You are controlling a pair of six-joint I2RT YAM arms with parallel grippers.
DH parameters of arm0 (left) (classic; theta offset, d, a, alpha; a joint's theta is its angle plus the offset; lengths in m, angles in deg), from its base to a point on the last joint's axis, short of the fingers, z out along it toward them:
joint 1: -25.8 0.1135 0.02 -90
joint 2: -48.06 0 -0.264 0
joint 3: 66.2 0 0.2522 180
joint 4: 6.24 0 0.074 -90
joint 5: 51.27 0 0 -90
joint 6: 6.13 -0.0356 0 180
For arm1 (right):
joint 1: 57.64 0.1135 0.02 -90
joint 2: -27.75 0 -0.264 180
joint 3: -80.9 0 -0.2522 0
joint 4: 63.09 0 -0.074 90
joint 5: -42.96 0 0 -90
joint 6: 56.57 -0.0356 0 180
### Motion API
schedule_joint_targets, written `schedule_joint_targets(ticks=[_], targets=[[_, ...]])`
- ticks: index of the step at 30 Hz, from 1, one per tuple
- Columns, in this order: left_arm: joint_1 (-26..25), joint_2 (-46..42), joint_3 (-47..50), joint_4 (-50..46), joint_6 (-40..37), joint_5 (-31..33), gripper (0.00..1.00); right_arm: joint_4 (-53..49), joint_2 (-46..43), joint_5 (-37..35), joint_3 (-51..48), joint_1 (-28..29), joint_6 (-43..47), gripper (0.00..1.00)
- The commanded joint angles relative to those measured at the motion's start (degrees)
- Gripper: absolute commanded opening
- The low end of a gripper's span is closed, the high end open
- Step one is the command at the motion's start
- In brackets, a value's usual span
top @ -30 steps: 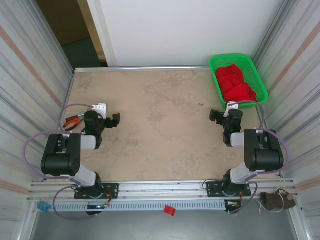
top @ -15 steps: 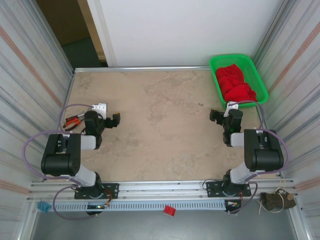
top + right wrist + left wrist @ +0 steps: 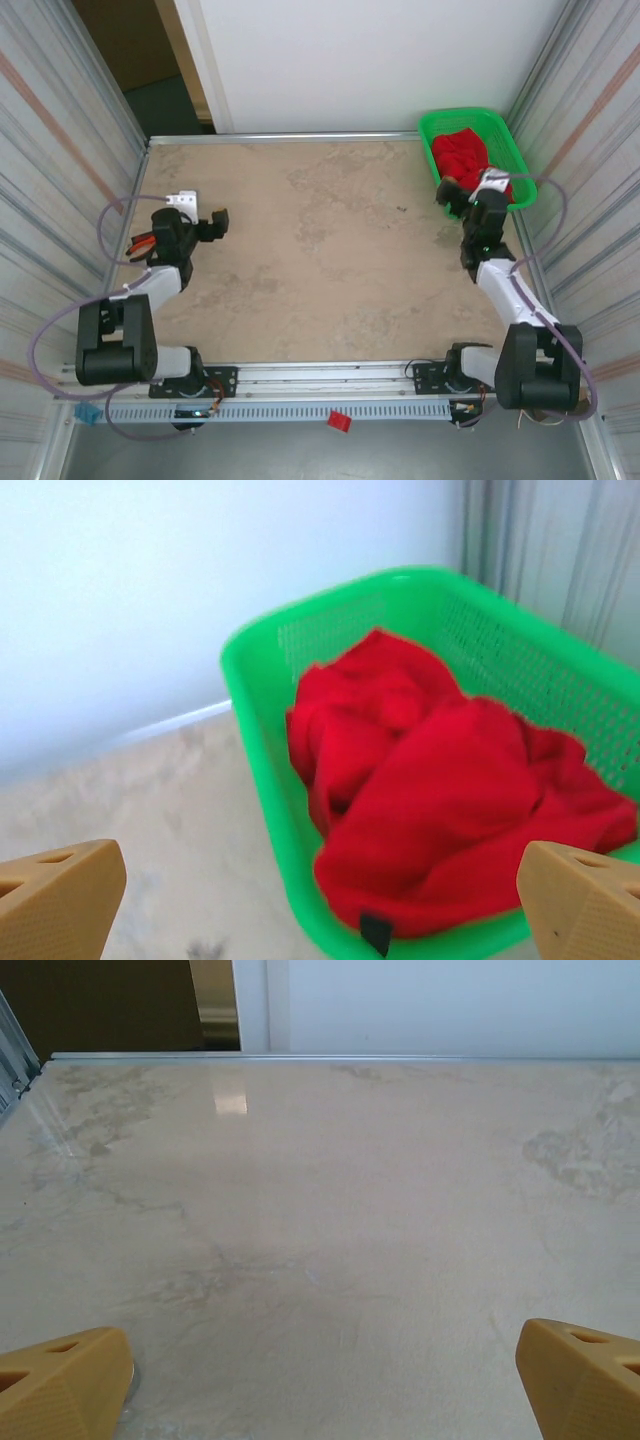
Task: Fold the inside-out t-shirt
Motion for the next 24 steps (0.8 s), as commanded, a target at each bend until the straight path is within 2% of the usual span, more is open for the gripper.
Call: schedule_joint_targets(ticks=[1,4,9,12,14,18,24], targets=[[-0.1,-4.8,-4.9,-6.1,4.0,-1.3,0.99,-18.3,1.5,-0.4,12.6,-3.9,-12.1,0.99],[-2.0,-7.4,-12.3,-14.4,6.6,-1.2,0.99,-28.8,9.7,2.0,27.0,-4.8,-10.7,0.99],[-8.3,-6.8,-25.7,-28.5,7.5,-0.4,0.99,-44.1,27.1,10.8,50.2,-8.3,-11.5,1.00],[-12.0,-5.1,-31.2,-33.6,8.1,0.0,0.99,-55.3,40.0,14.7,64.0,-10.2,-12.7,0.91],[-14.0,-4.6,-32.4,-34.2,8.6,-0.4,0.99,-62.4,47.3,12.9,73.1,-10.3,-12.6,0.87],[-16.8,-4.9,-30.8,-32.2,9.7,-1.6,0.99,-68.5,54.7,6.2,79.4,-9.9,-11.8,0.89],[-18.4,-4.6,-28.4,-31.1,10.7,-1.7,0.99,-71.6,58.9,4.1,78.7,-8.2,-12.1,0.95]])
